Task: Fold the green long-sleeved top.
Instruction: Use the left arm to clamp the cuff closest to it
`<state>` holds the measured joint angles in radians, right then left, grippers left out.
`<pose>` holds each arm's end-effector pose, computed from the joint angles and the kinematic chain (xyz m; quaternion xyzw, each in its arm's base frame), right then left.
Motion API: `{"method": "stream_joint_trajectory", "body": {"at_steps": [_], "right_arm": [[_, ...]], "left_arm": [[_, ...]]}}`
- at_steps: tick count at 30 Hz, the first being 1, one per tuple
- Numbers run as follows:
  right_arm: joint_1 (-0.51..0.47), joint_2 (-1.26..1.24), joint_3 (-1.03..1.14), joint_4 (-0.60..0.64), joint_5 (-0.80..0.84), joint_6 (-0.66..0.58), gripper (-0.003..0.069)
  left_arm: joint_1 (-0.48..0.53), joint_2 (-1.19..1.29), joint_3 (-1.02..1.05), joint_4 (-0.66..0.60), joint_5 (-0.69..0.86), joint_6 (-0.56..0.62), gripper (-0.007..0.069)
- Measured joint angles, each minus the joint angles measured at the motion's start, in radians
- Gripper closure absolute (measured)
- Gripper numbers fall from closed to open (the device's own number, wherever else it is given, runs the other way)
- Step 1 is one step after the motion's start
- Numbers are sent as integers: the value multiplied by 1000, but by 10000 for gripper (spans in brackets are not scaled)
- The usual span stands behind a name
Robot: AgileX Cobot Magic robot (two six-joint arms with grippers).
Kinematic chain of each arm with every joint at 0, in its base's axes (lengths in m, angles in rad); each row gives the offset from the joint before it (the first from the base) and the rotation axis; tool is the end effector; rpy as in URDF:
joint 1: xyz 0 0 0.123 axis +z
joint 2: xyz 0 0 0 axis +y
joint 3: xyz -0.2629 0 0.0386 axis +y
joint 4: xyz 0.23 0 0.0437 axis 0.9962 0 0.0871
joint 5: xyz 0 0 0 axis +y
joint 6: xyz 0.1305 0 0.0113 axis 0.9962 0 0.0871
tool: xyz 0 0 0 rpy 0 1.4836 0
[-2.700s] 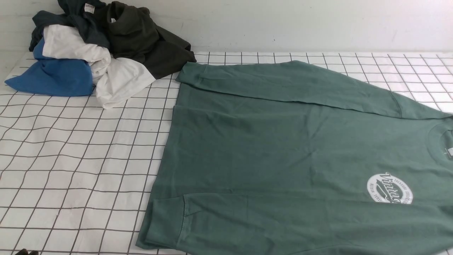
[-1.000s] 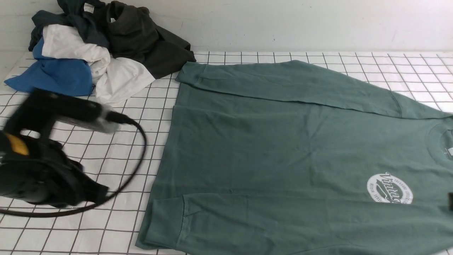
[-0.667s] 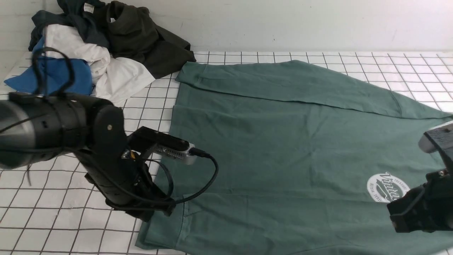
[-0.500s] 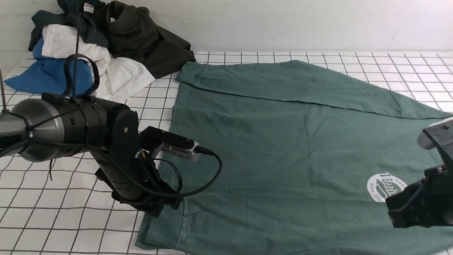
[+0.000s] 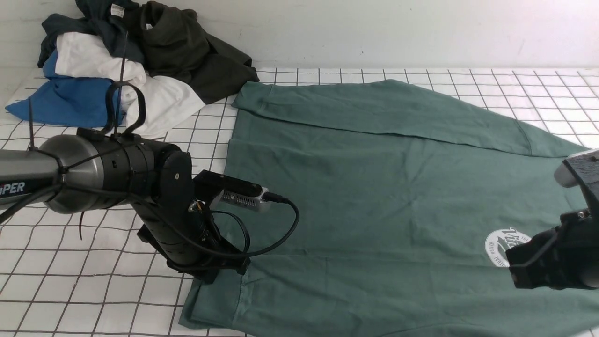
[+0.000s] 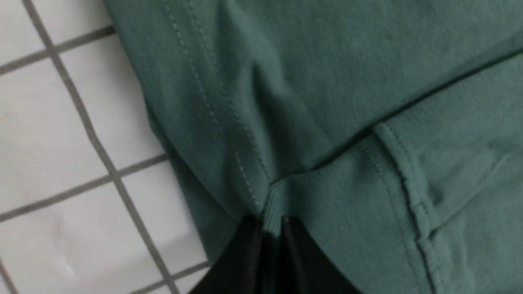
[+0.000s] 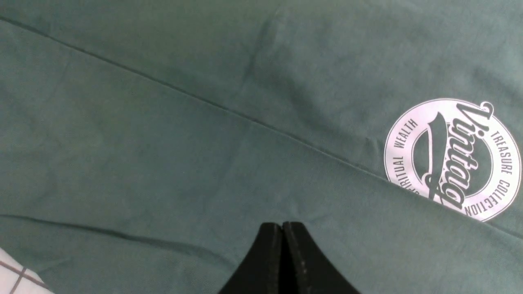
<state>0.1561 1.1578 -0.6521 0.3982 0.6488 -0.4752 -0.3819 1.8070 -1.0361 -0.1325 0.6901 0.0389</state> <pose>0.2104 0.0642 0.1970 -0.1779 0.9406 0.1142 0.2657 0.2933 -0.1297 0.1127 0.1618 0.9808 -0.0630 0.0887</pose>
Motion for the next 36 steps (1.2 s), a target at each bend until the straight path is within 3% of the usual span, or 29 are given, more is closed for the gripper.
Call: {"method": "stream_joint_trajectory", "body": {"at_steps": [9,19,26,36], "right_arm": [[0,0,0,1,-1,-1,669],[0,0,0,2,-1,-3,669],[0,0,0,2,10,-3,669],[0,0,0,62,1,-9,669]], "left_arm": [[0,-181,-6,1,14,10,609],[0,-210,-234,34,26,172,609],[0,-120,-275,38,361,115,609],[0,-88,-172,123,402,70,609]]}}
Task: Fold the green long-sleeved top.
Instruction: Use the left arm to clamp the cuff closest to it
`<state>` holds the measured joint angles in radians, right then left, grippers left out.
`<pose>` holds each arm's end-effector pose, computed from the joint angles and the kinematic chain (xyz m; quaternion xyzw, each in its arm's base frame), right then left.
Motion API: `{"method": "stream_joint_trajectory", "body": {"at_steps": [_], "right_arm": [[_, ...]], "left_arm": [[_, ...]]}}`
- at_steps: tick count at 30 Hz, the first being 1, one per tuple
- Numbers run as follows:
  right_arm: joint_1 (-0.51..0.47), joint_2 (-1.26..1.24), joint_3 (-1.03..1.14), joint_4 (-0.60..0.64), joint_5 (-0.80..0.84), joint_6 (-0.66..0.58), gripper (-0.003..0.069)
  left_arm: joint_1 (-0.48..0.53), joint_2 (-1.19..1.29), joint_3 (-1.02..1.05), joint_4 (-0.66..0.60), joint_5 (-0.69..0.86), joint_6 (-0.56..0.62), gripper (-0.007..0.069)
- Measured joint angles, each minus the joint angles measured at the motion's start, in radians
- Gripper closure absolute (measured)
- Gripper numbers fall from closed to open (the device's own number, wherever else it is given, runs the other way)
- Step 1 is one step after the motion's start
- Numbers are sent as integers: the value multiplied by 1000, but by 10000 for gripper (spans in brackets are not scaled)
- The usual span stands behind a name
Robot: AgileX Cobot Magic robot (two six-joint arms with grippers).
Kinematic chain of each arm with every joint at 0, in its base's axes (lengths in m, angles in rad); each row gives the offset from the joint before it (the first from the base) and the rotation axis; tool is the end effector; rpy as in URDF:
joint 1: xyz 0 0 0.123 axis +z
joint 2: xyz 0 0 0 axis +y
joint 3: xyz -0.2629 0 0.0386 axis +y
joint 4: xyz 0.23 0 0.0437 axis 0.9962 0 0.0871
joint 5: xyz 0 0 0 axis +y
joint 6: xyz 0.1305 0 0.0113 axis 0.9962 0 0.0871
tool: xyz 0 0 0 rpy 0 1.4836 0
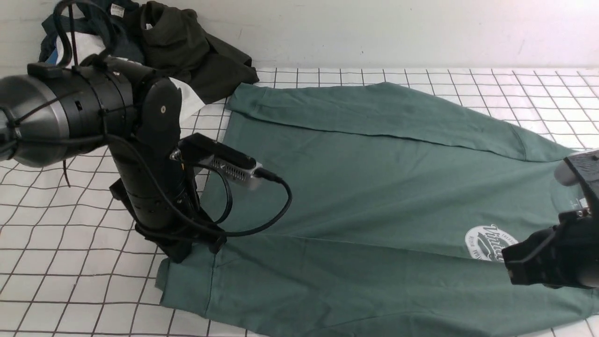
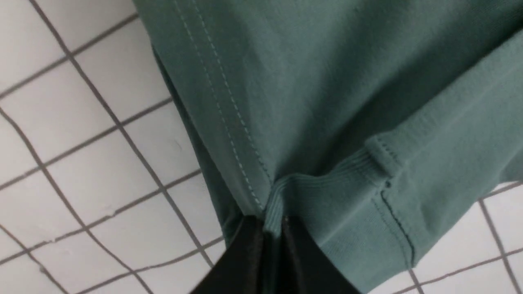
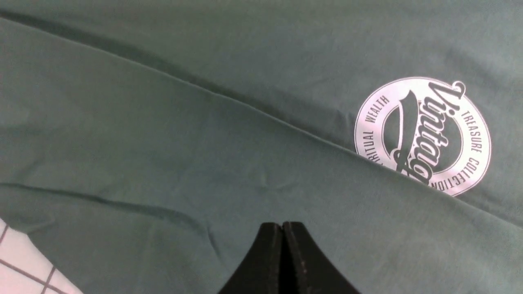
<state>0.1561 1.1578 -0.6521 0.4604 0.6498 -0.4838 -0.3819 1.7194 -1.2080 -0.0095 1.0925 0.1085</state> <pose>0.2104 0.0688 0.1988 -0.1622 0.9397 0.1370 0.2680 0.2836 -0.1151 0.1720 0.2406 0.9702 -0.0079 0.0262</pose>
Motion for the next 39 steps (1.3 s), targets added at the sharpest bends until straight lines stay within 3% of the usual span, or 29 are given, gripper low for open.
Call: {"method": "stream_joint_trajectory", "body": {"at_steps": [2,7,9,13,18,22,24,26,30,34,39], "right_arm": [[5,0,0,11,4,-12,669],[142,3,0,49,53,-155,661],[255,27,0,41,81,-174,635],[341,79,0,-31,122,-155,582],[409,208,0,-145,127,-66,433],[420,293,0,-172,63,-52,339],[420,326,0,-187,23,-45,330],[420,360,0,-198,-28,-28,342],[420,387,-1,-199,-34,-12,453],[420,389,-6,-225,67,-3,629],[420,348,-9,-248,186,-1,670]], "left_arm": [[0,0,17,2,-13,-2,609],[0,0,27,10,-118,-6,604],[1,0,27,10,-154,-7,575],[1,0,27,29,-155,-22,498],[1,0,27,101,-155,-109,350],[1,0,27,111,-145,-119,307],[1,0,27,109,-142,-119,305],[1,0,27,94,-144,-119,304],[1,0,27,78,-153,-119,304],[1,0,28,73,-142,-119,304],[1,0,30,69,-122,-119,304]]}}
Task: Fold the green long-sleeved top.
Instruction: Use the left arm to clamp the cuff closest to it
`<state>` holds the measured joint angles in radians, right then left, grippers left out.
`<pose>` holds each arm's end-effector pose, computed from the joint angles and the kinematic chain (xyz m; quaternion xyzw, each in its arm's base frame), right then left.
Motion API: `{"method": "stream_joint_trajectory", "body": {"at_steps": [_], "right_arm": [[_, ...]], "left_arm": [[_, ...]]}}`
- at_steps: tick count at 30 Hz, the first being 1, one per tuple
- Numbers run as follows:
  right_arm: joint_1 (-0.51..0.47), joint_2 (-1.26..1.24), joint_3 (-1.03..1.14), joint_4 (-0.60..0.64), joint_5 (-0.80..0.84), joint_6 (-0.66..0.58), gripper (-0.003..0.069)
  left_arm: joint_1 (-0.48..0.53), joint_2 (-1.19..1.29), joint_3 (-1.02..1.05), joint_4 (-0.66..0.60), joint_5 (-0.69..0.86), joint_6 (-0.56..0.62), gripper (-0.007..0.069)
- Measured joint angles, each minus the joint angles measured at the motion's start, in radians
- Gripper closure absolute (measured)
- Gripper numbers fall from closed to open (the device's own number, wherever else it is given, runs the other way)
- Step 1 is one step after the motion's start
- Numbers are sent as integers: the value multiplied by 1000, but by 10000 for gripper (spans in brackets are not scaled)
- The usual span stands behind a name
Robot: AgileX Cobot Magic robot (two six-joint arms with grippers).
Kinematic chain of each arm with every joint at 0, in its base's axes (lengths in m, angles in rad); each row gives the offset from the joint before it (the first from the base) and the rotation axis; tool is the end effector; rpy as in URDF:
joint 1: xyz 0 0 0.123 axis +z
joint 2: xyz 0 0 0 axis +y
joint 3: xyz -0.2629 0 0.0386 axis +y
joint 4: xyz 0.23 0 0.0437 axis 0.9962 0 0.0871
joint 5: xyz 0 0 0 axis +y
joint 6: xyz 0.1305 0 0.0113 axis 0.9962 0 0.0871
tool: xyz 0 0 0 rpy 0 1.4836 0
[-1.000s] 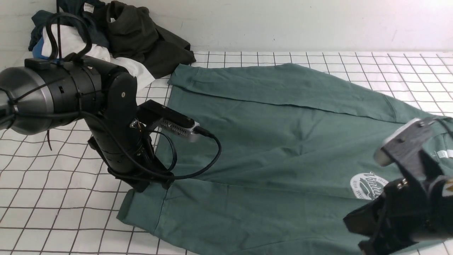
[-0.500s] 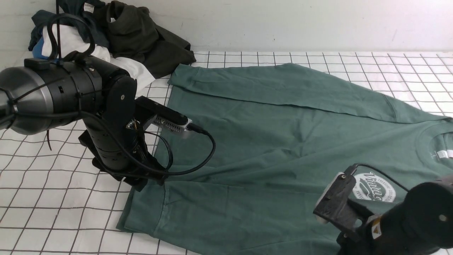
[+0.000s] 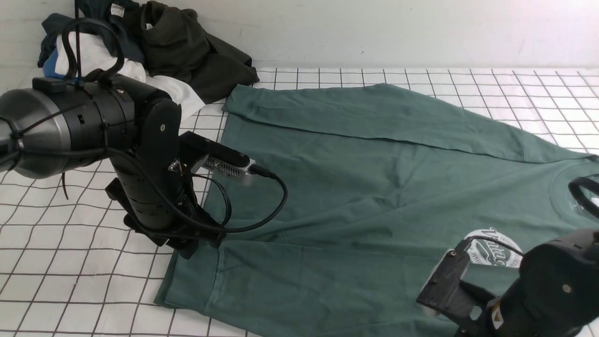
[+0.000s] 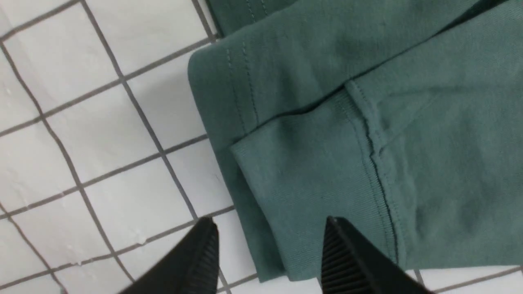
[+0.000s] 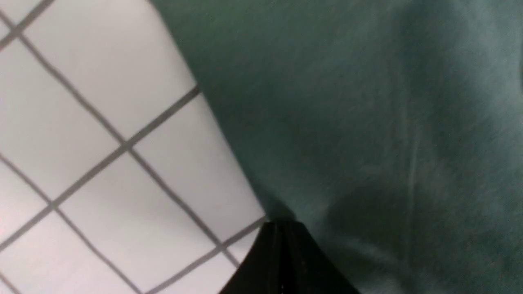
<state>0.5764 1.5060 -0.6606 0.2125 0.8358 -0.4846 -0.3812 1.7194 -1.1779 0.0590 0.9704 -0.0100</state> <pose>0.1608 0.1290 0.1154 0.4410 -0.8941 -0.0772 0.0151 0.2955 -0.1116 0.1667 0.1986 0.9770 0.0108 0.0765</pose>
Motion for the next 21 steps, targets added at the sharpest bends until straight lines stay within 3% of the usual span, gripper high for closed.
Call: {"method": "stream_joint_trajectory", "body": {"at_steps": [16,21], "right_arm": [[0,-242,1,-44,19,2,671],[0,-243,1,-48,-17,2,671]], "left_arm": [[0,178,-2,19,-118,-60,311],[0,178,-3,20,-112,-64,425]]}}
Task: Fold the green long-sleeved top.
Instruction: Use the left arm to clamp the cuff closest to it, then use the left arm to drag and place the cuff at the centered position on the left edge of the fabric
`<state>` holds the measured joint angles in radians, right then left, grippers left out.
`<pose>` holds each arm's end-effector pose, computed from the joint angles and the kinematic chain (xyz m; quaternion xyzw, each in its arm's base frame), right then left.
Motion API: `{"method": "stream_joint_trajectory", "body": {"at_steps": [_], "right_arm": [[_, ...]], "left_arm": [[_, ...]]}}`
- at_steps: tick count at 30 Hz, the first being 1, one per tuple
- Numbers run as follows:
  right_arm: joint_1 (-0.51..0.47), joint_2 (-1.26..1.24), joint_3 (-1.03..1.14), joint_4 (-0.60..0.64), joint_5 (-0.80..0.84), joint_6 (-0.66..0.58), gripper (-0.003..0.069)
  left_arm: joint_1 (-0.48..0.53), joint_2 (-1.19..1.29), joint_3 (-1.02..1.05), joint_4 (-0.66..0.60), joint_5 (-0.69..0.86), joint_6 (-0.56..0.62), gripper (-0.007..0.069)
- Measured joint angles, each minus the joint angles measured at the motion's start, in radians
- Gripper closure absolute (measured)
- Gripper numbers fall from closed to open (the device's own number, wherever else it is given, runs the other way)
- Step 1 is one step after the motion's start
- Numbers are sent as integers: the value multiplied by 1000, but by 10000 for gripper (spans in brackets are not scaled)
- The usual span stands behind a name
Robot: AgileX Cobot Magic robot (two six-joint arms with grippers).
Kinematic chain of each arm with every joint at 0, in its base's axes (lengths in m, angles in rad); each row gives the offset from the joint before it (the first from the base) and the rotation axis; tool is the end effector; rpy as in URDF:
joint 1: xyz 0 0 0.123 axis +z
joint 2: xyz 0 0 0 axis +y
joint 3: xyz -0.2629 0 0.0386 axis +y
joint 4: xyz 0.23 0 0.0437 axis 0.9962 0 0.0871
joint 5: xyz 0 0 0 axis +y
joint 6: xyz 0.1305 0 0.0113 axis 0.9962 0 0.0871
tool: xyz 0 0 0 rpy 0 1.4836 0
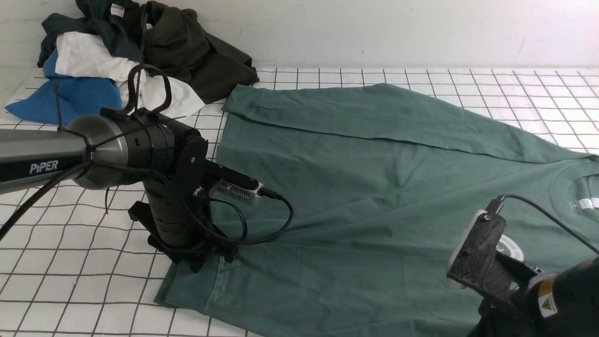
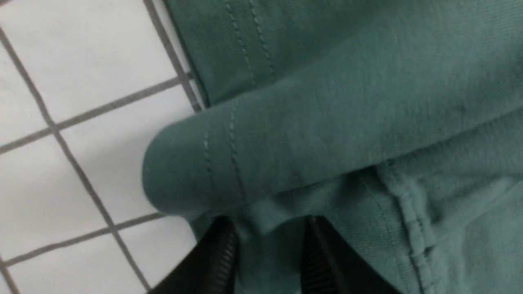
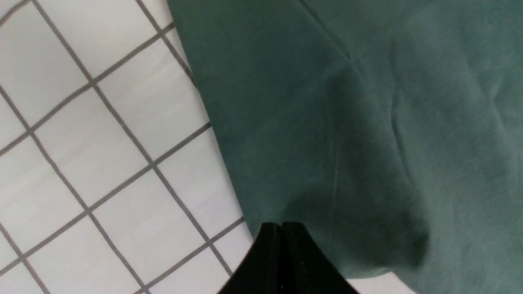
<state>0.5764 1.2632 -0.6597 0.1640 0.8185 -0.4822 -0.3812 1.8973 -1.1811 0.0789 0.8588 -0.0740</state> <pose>0.1613 0.1235 0.1644 -0.4578 0.8788 0.0714 0.1141 0.3129 -0.1170 0.1113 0.1770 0.9829 0.0208 0.0474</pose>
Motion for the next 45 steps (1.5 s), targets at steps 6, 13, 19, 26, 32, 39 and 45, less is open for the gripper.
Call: {"method": "stream_joint_trajectory", "body": {"at_steps": [6,13,19,26,32,39,45], "right_arm": [[0,0,0,-6,-27,0,671],[0,0,0,-33,-36,0,671],[0,0,0,-58,-45,0,671],[0,0,0,-59,-49,0,671],[0,0,0,-59,-80,1,671],[0,0,0,-56,-108,1,671],[0,18,4,-17,-284,1,671]], "left_arm": [[-2,-15,0,-9,55,10,613],[-17,-148,-5,-50,140,47,622],[-18,-201,-120,-7,126,68,622],[-18,-114,-264,127,-134,56,622],[-9,87,-401,169,-230,36,622],[30,270,-583,174,-96,-23,526],[31,276,-673,174,-40,-23,321]]}}
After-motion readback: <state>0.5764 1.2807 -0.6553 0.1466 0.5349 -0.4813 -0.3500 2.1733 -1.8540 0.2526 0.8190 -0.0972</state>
